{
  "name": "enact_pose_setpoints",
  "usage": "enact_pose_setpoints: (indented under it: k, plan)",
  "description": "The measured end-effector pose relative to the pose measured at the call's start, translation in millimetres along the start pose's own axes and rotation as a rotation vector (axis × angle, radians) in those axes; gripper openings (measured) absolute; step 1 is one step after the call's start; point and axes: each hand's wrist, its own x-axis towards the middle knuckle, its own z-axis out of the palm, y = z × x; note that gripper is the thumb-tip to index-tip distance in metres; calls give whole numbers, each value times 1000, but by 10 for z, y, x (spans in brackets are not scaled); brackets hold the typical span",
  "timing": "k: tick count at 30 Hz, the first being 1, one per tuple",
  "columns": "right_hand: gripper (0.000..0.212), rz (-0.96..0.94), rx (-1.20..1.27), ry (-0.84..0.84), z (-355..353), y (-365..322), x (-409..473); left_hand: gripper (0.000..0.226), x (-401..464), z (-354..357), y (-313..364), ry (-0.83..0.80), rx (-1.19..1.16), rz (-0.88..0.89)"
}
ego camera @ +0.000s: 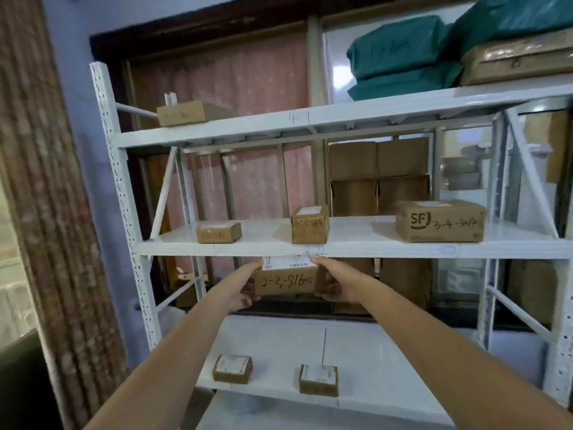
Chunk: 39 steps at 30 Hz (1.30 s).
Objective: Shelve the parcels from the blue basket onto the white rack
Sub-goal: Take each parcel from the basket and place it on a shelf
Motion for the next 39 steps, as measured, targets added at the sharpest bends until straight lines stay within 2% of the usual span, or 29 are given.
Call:
enact_pose_setpoints:
  k: [7, 14, 18, 23, 25, 29, 39]
  plan:
    - [46, -210, -14, -8, 62, -1190, 334, 47, 350, -95, 1187, -22, 54, 253]
    - [49, -549, -66, 146, -234, -2459, 789, 44, 738, 115, 2531, 5, 85, 601]
    - [56, -729, -97, 288, -459, -3132, 1028, 53, 1008, 282, 3193, 79, 131, 748]
    - [50, -902, -335, 566, -628, -3678, 1266, 56, 1366, 440, 3765, 132, 188, 891]
    - [52, -914, -435, 650, -674, -3768, 1371, 55, 1546, 484, 3878, 163, 272, 913]
    - [49, -873, -552, 711, -718, -3879, 1610, 54, 1899, 528, 3953, 213, 363, 945]
    - [42, -755, -700, 806, -735, -3875, 1938, 49, 2323, 510, 3994, 91, 391, 928]
